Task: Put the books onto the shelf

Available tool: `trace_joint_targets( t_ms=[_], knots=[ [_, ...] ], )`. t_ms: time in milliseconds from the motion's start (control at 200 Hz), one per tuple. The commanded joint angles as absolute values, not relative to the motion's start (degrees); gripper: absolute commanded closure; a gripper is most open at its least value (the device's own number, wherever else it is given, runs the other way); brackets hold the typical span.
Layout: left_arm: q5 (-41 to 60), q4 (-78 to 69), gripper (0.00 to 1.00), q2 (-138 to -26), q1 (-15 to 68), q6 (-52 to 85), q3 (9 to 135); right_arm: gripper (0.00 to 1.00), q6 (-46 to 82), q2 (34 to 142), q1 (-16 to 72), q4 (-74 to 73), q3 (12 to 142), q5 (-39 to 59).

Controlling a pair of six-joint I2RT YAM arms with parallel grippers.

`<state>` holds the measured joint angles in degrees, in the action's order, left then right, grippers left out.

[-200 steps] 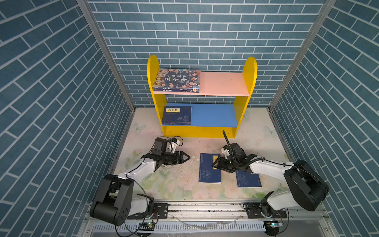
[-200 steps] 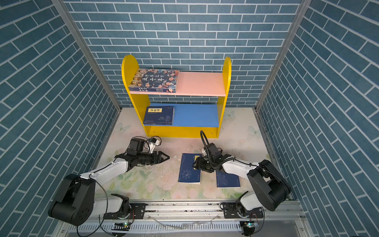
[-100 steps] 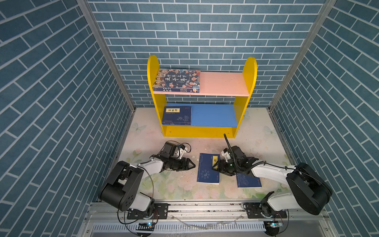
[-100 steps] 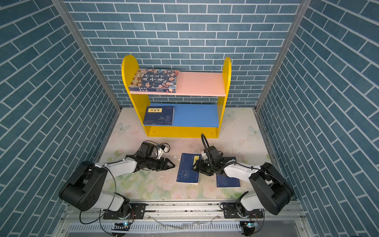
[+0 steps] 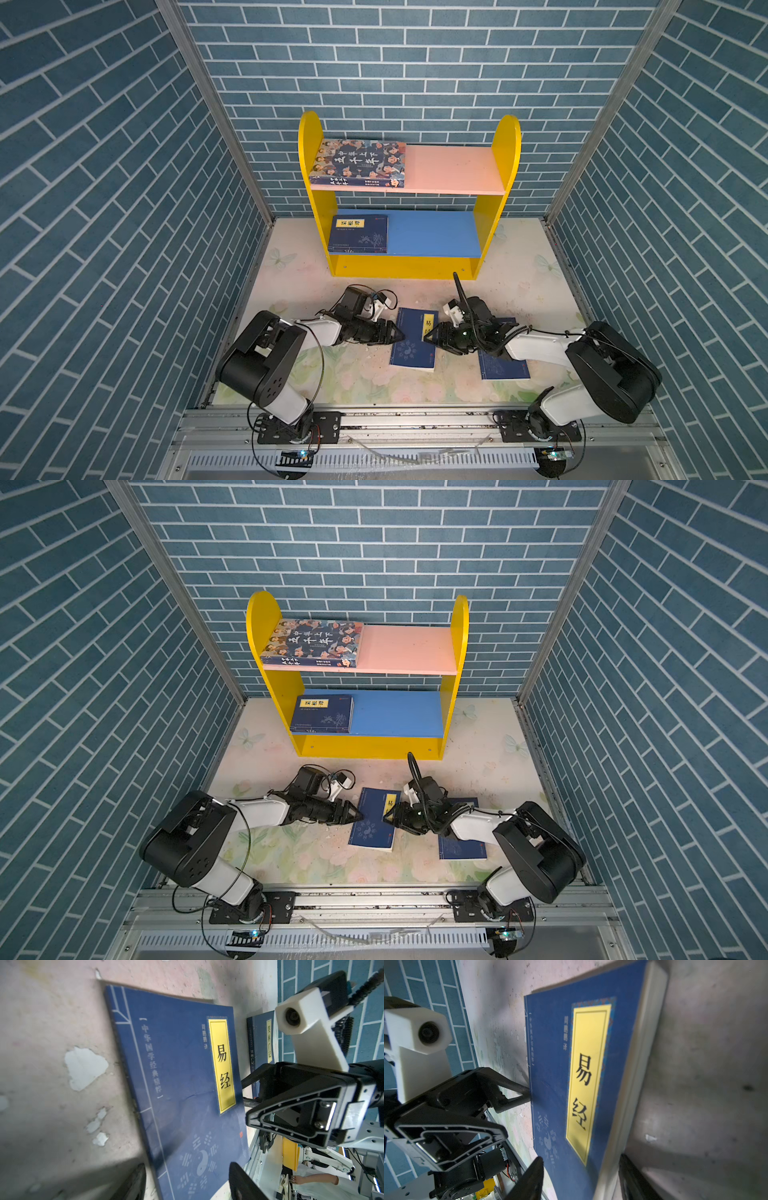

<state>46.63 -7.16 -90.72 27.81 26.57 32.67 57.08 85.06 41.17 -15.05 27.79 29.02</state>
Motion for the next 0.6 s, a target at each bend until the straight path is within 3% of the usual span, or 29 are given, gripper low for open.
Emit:
trace_joint_targets(
  t_ms=[0,145,330,595],
  knots=[
    [45.9,-5.1,0.35,-92.9,28.7,27.1,32.8,0.46,60.1,86.8,41.7,-16.8,25.7,29.4],
    [46.3,-5.5,0.35,-93.2,29.2,27.2,33.1,0.54,61.4,85.7,41.6,-19.6,24.8,29.7],
    [46.7,-5.4,0.35,-92.1,29.3,26.8,32.9,0.74,61.7,83.9,41.7,-21.1,23.5,28.9],
    [46.4,-4.6,0.35,-90.3,29.3,25.9,32.5,0.95,61.7,81.7,41.6,-23.0,22.3,27.9]
  ],
)
